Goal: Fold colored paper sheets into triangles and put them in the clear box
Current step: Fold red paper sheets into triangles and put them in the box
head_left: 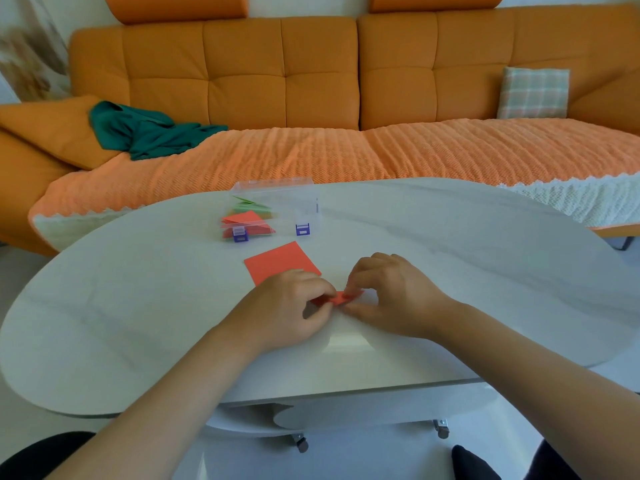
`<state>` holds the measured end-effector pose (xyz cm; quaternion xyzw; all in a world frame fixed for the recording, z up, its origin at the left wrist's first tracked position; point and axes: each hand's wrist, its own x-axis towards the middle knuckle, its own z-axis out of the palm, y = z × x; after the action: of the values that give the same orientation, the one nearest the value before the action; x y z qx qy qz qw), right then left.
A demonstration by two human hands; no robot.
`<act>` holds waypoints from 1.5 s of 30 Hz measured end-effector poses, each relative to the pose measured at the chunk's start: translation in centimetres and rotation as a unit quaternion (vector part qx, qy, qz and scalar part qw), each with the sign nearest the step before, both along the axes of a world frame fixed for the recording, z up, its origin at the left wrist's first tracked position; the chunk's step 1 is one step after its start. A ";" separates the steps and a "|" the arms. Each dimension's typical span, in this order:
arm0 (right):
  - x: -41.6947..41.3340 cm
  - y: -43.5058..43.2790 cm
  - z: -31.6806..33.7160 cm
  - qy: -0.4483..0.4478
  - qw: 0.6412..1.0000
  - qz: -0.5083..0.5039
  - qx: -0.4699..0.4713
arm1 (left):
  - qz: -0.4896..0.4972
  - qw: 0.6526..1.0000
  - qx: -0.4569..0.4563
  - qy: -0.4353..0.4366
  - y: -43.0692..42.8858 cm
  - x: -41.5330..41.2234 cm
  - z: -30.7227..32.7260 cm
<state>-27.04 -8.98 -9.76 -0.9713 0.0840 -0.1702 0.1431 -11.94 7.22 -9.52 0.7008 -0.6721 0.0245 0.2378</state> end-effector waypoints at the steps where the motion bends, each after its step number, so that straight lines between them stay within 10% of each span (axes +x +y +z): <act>1: 0.2 0.0 0.0 -0.004 1.000 0.001 0.009 | 0.007 1.000 -0.005 0.017 0.1 0.1 0.1; 17: 0.5 2.0 3.5 -0.069 0.954 -0.031 0.290 | 0.115 0.940 -0.039 0.320 0.8 -1.3 3.0; 28: 1.1 1.3 3.5 -0.027 0.971 -0.066 0.228 | 0.144 0.963 -0.031 0.226 0.8 -0.7 2.9; 45: 1.7 1.3 3.5 -0.042 0.946 -0.072 0.312 | 0.143 0.938 -0.031 0.313 1.2 0.4 3.2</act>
<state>-25.33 -7.71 -6.29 -0.8614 0.1966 -0.1858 0.4299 -11.57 8.39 -6.28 0.7537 -0.4554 -0.1418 0.4523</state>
